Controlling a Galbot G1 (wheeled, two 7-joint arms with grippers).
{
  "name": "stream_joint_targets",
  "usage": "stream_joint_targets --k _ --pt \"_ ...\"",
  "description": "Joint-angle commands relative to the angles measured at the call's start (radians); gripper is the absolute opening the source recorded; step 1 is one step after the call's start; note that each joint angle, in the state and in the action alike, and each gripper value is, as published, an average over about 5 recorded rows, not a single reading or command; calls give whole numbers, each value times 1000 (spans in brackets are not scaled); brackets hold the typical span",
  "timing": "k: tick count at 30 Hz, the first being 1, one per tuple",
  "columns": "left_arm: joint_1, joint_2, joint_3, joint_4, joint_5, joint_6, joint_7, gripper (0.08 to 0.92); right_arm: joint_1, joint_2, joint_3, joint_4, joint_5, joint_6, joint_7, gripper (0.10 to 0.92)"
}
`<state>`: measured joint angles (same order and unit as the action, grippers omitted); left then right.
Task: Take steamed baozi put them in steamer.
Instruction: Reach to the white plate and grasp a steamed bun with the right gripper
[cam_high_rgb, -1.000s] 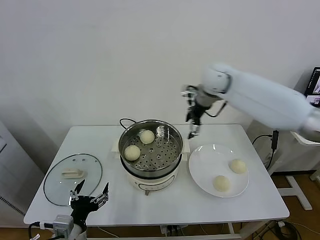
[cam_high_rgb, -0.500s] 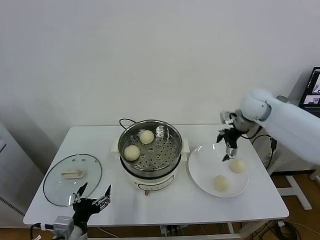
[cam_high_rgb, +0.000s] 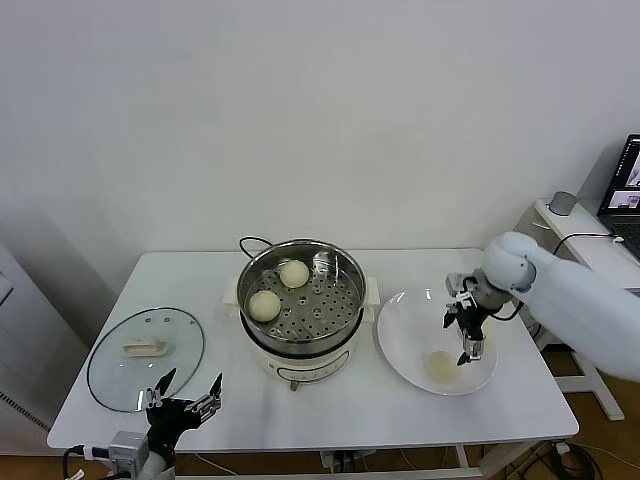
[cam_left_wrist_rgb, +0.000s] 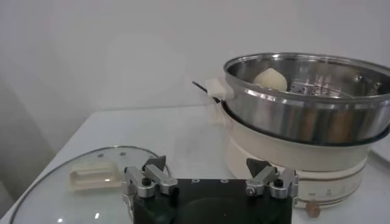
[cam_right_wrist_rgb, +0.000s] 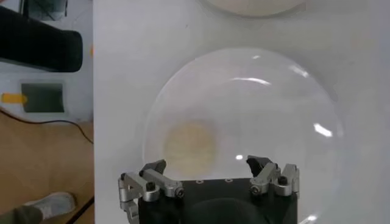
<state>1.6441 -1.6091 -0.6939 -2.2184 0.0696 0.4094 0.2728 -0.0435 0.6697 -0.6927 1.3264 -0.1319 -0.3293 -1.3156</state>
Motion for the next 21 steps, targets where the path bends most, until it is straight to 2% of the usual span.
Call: stream_joint_targets --k 1,21 --pt "-1 -49 3 10 -3 3 1 823 -101 21 47 -17 -69 20 16 823" --pt "-1 -49 2 18 0 -3 1 823 -123 89 55 -50 -128 17 41 823"
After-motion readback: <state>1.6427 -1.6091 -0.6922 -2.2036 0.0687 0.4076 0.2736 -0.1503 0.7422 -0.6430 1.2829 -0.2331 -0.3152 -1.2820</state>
